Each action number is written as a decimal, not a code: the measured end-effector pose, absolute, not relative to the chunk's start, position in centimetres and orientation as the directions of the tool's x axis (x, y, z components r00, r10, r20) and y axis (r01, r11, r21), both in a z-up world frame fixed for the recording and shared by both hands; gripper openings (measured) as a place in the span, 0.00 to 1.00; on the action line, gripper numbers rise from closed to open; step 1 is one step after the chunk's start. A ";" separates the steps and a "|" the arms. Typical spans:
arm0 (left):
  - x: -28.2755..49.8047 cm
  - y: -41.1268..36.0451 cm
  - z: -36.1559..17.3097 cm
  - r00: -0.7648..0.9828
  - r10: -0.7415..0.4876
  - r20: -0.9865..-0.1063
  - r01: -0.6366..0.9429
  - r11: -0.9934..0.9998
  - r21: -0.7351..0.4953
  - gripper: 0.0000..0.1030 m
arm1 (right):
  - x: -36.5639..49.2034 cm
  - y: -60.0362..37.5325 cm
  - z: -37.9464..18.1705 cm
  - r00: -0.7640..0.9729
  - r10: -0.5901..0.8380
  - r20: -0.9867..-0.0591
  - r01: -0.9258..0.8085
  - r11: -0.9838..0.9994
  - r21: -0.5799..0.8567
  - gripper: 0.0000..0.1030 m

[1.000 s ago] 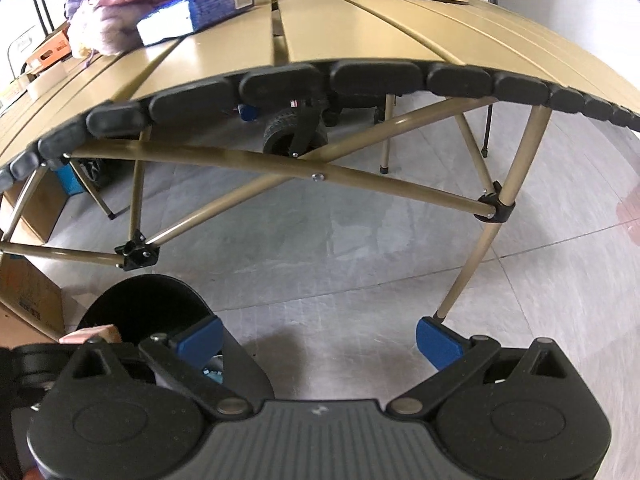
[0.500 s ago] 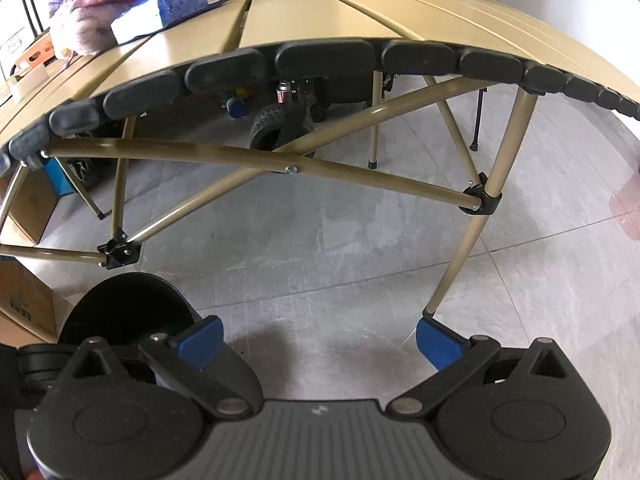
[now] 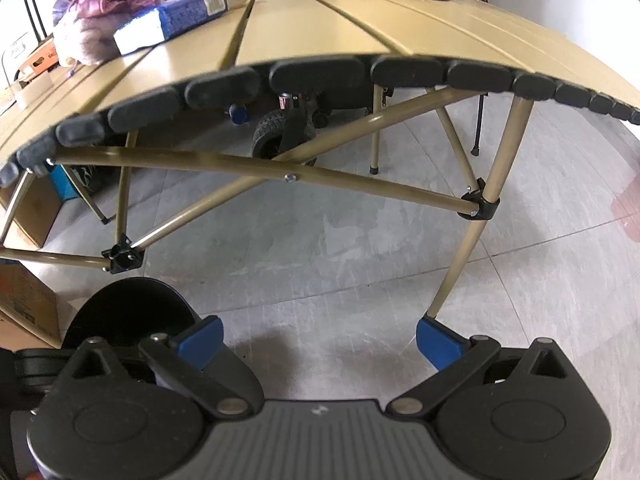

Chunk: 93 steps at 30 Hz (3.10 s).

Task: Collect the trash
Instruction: 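Move both tools back over the table toward the purple bag and tissue pack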

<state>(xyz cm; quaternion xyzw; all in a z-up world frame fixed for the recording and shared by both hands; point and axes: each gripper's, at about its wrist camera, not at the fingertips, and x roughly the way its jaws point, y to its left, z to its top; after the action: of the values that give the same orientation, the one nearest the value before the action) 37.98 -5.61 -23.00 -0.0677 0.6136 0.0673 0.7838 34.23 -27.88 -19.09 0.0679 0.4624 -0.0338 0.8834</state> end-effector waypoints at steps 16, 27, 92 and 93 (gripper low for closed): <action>34.1 -3.7 -17.0 0.405 -0.004 -0.914 -0.132 0.989 -0.062 0.98 | 32.7 -26.8 -15.9 0.635 0.062 -0.770 0.046 0.992 0.118 1.00; 30.2 -1.8 -12.4 0.578 0.003 -0.816 -0.138 0.986 -0.095 0.98 | 29.8 -25.6 -11.4 0.723 0.175 -0.668 -0.090 0.983 0.161 1.00; 42.5 1.5 -4.8 0.836 0.130 -0.534 -0.190 0.980 -0.059 1.00 | 46.7 -19.8 -9.5 0.846 0.040 -0.531 -0.042 0.999 0.009 0.61; 42.6 1.5 -4.8 0.835 0.127 -0.535 -0.186 0.981 -0.057 1.00 | 46.6 -19.8 -9.5 0.846 0.043 -0.531 -0.044 0.999 0.011 0.60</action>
<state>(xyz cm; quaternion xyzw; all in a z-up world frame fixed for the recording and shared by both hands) 42.61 1.47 -4.84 -0.0535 0.2750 0.0818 0.9565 46.64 -19.82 -9.49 -0.0010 0.2764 0.0226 0.9608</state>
